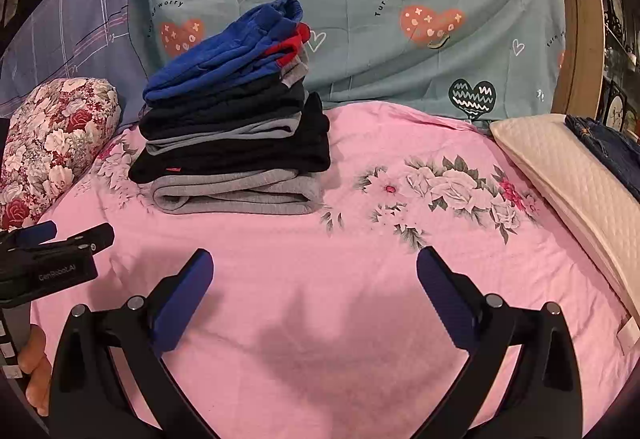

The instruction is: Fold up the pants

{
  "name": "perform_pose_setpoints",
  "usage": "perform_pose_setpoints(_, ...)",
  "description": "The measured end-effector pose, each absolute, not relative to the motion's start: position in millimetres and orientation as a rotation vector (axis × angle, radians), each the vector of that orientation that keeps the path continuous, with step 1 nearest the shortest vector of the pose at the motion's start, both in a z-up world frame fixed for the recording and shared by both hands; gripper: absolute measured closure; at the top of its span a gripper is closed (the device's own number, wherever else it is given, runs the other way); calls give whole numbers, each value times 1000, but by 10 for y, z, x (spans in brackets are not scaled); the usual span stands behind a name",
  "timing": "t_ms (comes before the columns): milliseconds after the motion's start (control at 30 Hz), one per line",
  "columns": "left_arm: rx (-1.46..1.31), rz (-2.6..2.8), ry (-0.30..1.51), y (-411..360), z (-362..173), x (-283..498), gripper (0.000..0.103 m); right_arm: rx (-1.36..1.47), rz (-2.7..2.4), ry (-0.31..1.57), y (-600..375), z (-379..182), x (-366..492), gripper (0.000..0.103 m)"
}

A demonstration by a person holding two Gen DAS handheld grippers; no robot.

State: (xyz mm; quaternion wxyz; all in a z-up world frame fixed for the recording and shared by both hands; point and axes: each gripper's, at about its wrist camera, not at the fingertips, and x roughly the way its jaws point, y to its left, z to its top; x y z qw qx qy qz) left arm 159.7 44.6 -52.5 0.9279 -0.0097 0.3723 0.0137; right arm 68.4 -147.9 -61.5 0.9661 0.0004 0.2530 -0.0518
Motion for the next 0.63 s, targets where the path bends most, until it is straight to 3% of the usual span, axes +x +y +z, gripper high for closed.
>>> perform_pose_setpoints(633,-25,10,781,413,-584,1582,2,32,-91,558,-1487,-670,716,1)
